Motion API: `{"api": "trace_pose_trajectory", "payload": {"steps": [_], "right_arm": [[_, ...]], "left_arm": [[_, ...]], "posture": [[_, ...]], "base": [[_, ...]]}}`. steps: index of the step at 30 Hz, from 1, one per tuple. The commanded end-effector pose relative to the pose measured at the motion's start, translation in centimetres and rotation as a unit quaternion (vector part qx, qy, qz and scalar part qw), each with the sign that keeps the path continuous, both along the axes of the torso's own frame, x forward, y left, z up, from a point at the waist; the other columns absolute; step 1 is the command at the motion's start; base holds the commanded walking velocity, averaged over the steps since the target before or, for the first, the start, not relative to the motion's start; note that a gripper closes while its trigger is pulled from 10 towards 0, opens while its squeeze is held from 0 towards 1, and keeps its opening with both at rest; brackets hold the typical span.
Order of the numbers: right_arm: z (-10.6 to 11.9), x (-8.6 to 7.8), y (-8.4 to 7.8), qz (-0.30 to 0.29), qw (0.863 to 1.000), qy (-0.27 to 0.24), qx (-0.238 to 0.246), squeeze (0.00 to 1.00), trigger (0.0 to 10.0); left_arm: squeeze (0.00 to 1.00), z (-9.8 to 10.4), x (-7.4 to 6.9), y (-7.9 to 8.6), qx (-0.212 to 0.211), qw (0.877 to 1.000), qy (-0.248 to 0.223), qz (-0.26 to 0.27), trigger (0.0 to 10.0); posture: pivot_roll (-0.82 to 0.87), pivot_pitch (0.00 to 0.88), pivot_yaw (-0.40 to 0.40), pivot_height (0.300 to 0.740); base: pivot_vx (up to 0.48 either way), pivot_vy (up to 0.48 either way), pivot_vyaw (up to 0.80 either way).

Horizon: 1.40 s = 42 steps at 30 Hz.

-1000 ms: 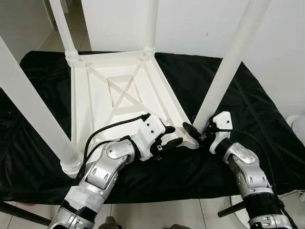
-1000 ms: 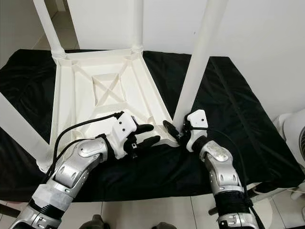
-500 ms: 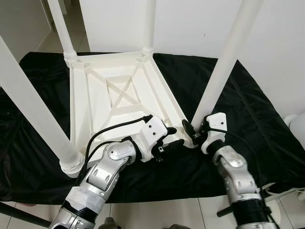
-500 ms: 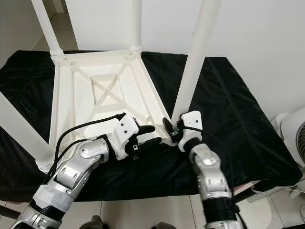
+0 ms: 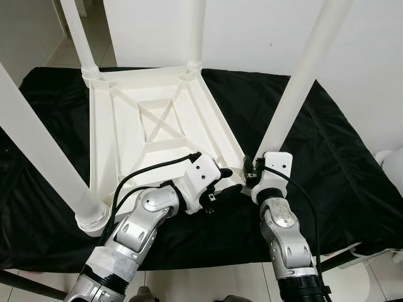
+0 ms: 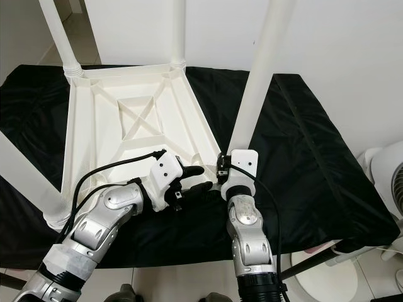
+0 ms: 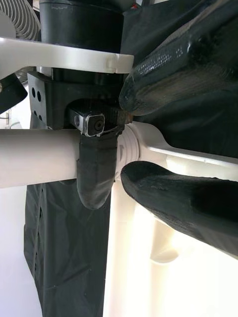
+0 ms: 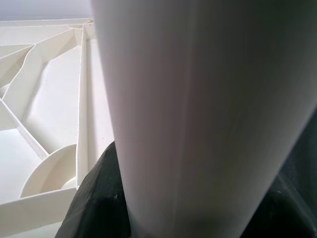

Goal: Building children table

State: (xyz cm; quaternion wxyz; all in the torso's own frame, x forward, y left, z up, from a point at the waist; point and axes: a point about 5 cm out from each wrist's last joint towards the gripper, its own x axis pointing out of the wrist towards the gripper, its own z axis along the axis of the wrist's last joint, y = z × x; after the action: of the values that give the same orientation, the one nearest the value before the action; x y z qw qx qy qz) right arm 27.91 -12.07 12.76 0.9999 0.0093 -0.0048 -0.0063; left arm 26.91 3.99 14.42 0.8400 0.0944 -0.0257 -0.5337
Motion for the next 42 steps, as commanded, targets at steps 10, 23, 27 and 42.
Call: {"api": "trace_pose_trajectory", "payload": {"steps": [10, 23, 27, 42], "right_arm": [[-0.7, -0.9, 1.1, 0.021, 0.999, 0.031, 0.027, 1.00, 10.0], [0.2, -2.5, -5.1, 0.163, 0.985, -0.001, -0.058, 0.09, 10.0], [0.3, -2.3, -6.6, 0.193, 0.979, -0.003, -0.067, 0.00, 10.0], [0.5, 0.3, -6.9, 0.311, 0.946, 0.008, -0.095, 0.00, 10.0]], "left_arm": [[0.00, -0.1, 0.3, 0.1, 0.007, 1.000, -0.006, 0.003, 10.0], [0.00, 0.2, 0.1, 0.6, 0.000, 1.000, 0.004, 0.002, 10.0], [0.00, 0.1, 0.0, 0.7, 0.004, 1.000, 0.003, -0.002, 10.0], [0.00, 0.4, 0.1, 0.5, 0.004, 1.000, -0.002, -0.009, 10.0]], "posture": [[0.00, 0.000, -0.038, 0.740], [0.00, 0.000, -0.035, 0.740], [0.00, 0.000, -0.034, 0.740], [0.01, 0.000, -0.025, 0.740]], "base": [[0.000, 0.000, 0.00], [0.000, 0.000, 0.00], [0.000, 0.000, 0.00], [0.000, 0.000, 0.00]]}}
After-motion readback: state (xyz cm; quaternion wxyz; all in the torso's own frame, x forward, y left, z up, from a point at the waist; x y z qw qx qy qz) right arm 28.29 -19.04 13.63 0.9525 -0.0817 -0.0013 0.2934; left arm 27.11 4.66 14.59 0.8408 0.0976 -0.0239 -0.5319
